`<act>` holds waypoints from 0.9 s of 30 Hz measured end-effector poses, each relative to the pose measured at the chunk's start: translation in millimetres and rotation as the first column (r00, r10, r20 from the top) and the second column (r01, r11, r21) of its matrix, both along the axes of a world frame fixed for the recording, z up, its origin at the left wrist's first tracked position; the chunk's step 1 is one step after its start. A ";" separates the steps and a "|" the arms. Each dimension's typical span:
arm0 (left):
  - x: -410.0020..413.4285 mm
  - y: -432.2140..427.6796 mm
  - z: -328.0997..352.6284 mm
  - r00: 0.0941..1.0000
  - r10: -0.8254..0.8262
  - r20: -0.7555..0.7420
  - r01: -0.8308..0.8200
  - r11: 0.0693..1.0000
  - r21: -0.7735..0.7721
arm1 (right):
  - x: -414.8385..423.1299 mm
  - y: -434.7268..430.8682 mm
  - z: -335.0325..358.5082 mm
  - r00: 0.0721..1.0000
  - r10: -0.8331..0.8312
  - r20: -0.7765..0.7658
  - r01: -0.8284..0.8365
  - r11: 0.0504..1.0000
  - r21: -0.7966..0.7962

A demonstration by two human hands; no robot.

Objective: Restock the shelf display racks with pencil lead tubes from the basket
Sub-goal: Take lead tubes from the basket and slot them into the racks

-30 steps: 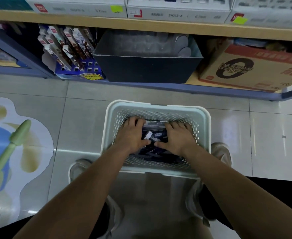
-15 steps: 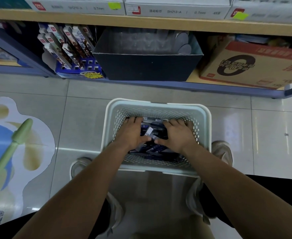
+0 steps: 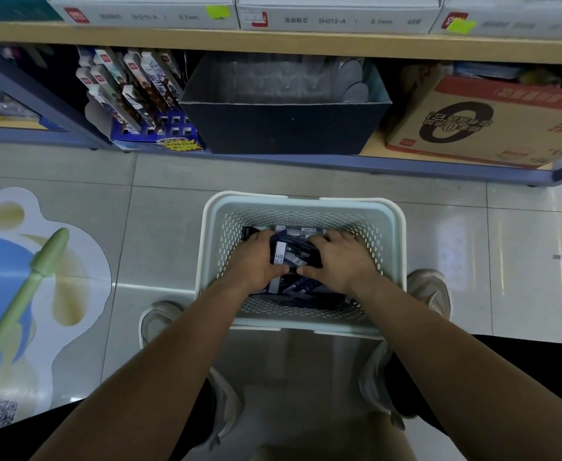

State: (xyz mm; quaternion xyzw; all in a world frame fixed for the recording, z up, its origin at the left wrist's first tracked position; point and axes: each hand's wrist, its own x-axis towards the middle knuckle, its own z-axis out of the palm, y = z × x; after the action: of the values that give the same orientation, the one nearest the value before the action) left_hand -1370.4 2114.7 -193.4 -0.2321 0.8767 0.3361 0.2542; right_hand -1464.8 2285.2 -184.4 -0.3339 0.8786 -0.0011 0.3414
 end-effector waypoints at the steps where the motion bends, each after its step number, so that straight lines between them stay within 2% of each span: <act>1: 0.1 0.9 0.0 1.000 0.020 0.001 -0.020 0.999 0.028 | -0.1 -0.3 0.3 1.000 0.015 0.001 -0.015 1.000 0.004; 5: 0.9 1.6 -0.4 0.996 0.087 0.004 -0.087 0.987 0.136 | 1.1 1.0 2.2 0.997 0.074 -0.029 -0.073 0.996 0.045; 9: 3.5 2.0 -0.6 0.990 0.141 -0.009 -0.139 0.982 0.131 | -6.0 2.1 2.2 0.994 0.086 0.062 -0.090 0.994 0.055; 14: 5.1 11.0 -3.1 0.972 0.232 -0.039 -0.222 0.959 0.177 | -8.1 1.4 1.5 0.989 0.140 0.046 -0.142 0.988 0.058; 20: 5.8 17.8 -6.2 0.932 0.357 -0.067 -0.347 0.929 0.129 | -8.4 -0.1 6.7 0.996 0.089 0.027 -0.088 0.996 -0.023; 25: 6.5 17.9 -2.9 0.932 0.361 -0.042 -0.351 0.922 0.162 | -9.7 0.0 3.2 0.999 -0.037 0.037 0.040 0.994 -0.100; 27: 8.5 16.5 -0.9 0.946 0.322 -0.035 -0.316 0.942 0.113 | -11.0 -1.3 4.4 0.993 -0.101 0.059 0.108 0.985 -0.131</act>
State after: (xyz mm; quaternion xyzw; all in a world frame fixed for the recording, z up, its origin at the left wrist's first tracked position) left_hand -1361.9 2131.2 -194.2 -0.3481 0.8148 0.4250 0.1853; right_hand -1475.8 2284.0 -180.0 -0.3095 0.8836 -0.0868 0.3404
